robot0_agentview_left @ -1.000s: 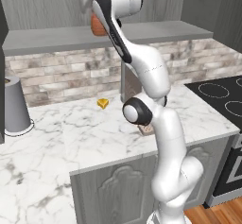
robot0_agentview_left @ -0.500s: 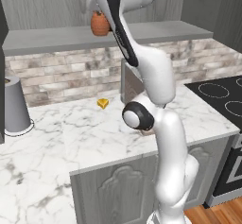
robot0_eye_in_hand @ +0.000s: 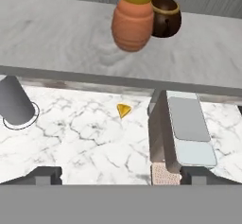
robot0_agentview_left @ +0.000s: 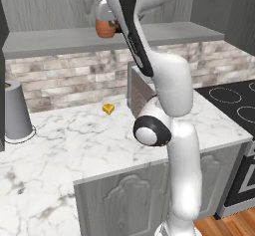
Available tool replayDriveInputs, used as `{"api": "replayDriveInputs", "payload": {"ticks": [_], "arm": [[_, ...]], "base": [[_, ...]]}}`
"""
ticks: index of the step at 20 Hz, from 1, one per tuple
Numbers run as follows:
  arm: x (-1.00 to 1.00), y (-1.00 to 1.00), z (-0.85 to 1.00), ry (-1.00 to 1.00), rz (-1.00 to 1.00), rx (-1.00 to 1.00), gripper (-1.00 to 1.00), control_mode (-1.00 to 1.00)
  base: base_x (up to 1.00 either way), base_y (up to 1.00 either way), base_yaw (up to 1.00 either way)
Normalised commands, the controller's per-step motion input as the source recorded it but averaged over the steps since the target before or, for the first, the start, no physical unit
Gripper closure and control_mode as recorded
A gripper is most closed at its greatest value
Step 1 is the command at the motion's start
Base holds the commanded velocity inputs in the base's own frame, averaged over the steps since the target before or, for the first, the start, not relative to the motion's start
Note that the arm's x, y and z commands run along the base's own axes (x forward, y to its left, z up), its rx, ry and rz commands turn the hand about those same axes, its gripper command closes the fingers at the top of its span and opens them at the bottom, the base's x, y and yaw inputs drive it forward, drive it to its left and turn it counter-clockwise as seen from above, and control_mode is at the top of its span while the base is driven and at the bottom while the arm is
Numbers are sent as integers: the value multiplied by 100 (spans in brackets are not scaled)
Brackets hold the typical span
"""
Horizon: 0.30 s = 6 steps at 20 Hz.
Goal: Pick the yogurt and honey bottle from the counter and place them in the cabinets closest to them.
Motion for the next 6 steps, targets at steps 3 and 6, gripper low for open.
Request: {"api": "replayDriveInputs", "payload": {"ticks": [3, 6], "arm": [[-100, 0, -14, -22, -5, 0, -100, -100], [-100, 2, -15, -23, -7, 0, -100, -100]], "base": [[0, 0, 0], [0, 0, 0]]}}
